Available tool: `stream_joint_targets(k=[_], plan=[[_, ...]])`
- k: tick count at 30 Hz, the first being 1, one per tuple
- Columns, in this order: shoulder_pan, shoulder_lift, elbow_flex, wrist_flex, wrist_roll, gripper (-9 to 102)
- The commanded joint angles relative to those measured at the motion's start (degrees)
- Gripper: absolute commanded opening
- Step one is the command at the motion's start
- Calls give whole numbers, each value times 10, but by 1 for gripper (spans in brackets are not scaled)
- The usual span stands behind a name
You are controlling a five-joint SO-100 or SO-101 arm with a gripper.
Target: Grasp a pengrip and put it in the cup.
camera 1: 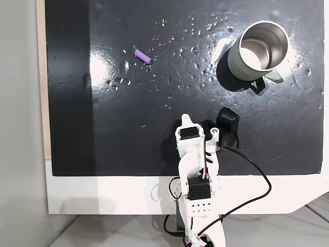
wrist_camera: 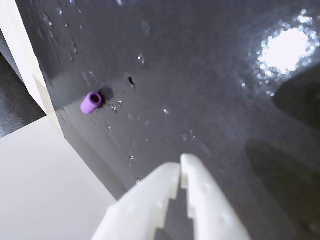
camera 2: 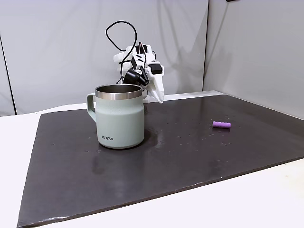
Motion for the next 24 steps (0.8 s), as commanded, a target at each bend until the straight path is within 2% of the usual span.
stream_joint_targets(k=[1,5,18,21,24], plan=[[-33,5,17,-78,-54,0],[1,5,17,-77,-13,0],[-15,5,11,-79,-33,0],[-36,-7,-28,-69,-50,0],[-45,-114,-122,-73,-52,0]])
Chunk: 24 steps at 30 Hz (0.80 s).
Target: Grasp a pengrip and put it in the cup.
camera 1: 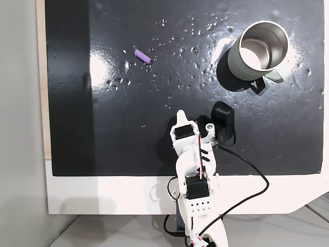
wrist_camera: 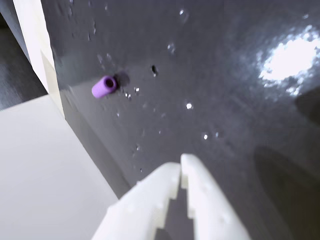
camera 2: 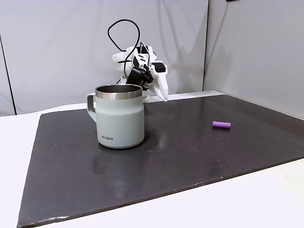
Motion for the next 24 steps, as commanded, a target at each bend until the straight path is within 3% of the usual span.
stream_joint_targets(k=[1,10,24], plan=[[-11,-126,-143,-18,-4,0],[-26,-477,-425,-39,85,1],[-124,-838,-779,52,288,0]])
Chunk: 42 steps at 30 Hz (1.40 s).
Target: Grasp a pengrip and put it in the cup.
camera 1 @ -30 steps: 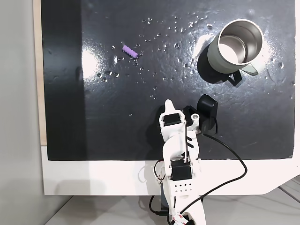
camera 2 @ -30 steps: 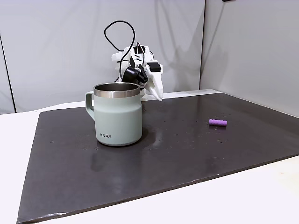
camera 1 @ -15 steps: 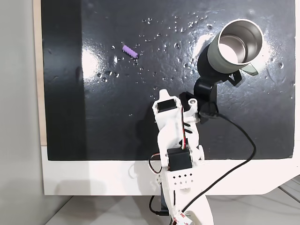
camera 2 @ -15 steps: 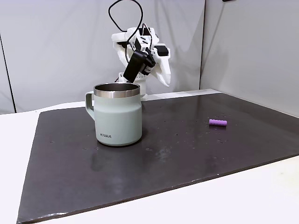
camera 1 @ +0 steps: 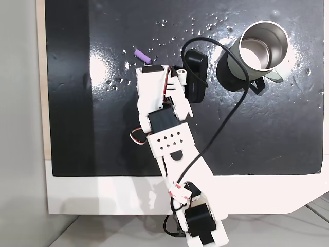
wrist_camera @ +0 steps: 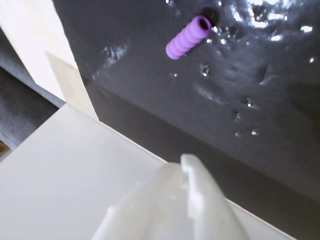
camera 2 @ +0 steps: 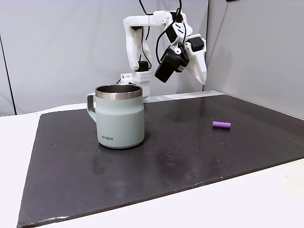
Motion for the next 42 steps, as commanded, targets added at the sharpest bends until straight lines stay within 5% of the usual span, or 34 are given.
stream_joint_targets(k=[1,13,24,42], plan=[[-8,-60,-96,23,47,0],[-18,-268,-306,106,101,10],[-25,-492,-623,282,161,21],[-1,-655,-765,327,185,21]])
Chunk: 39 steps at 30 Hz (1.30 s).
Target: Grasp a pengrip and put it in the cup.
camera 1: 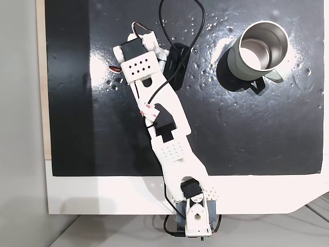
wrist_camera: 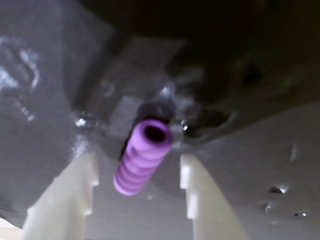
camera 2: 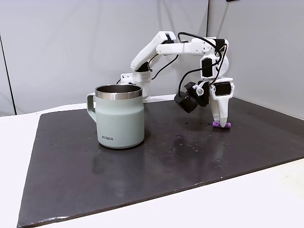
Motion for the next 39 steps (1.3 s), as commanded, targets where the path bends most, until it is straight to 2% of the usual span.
stream_joint_targets(k=[1,4,8,13,23,30,34,39], plan=[[7,-4,-49,6,4,21],[6,-15,-55,11,4,15],[12,-16,-56,18,12,0],[19,13,-56,31,11,0],[40,217,-1,98,-104,0],[123,323,15,157,-226,0],[187,335,-34,192,-298,0],[282,349,-37,196,-374,0]])
